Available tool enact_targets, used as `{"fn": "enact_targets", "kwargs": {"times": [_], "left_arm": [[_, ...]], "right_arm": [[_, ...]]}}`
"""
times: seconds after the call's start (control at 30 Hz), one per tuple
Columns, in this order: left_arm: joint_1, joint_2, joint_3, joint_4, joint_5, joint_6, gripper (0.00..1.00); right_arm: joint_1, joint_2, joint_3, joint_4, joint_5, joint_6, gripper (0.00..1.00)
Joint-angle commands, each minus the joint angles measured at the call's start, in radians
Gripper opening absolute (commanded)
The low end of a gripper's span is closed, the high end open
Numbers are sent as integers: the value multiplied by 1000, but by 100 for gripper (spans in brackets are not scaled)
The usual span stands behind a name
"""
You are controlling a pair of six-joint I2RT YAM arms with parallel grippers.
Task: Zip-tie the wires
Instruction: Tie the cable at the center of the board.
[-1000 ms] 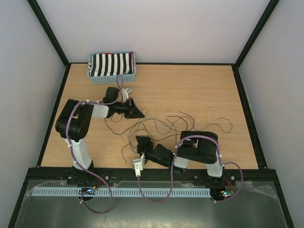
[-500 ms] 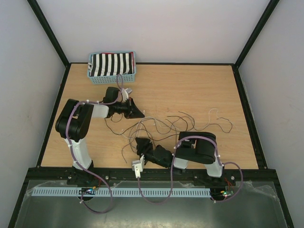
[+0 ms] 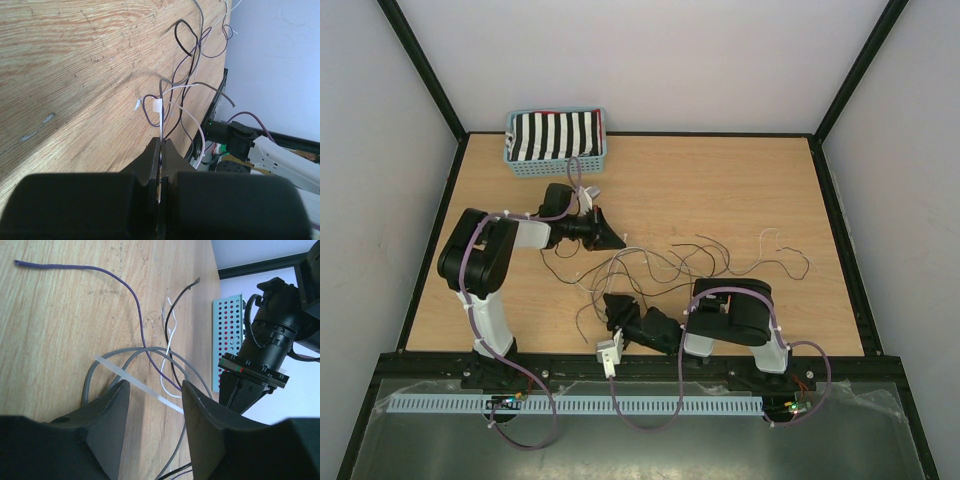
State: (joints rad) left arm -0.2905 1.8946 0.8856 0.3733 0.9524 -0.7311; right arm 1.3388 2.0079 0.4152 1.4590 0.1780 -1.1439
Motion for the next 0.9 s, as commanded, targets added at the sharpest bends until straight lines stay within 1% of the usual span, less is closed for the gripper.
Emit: {"fn": "enact_targets", "kwargs": {"times": [0.0, 0.27, 0.53, 0.7, 0.87], "left_arm": [[-8, 18, 28, -6, 2, -3, 0], [-10, 17, 29, -5, -1, -4, 0], [-12, 18, 29, -5, -1, -4, 0], [-13, 18, 29, -5, -1, -4, 0], [-13, 20, 30, -5, 0, -3, 0]], "right_arm": [[15, 34, 1, -88, -38, 32, 54], [17, 43, 7, -94, -37, 39, 40], [19, 45, 9, -101, -43, 38, 30], [19, 40, 17, -131, -57, 48, 27], [19, 45, 25, -147, -58, 47, 18]]}}
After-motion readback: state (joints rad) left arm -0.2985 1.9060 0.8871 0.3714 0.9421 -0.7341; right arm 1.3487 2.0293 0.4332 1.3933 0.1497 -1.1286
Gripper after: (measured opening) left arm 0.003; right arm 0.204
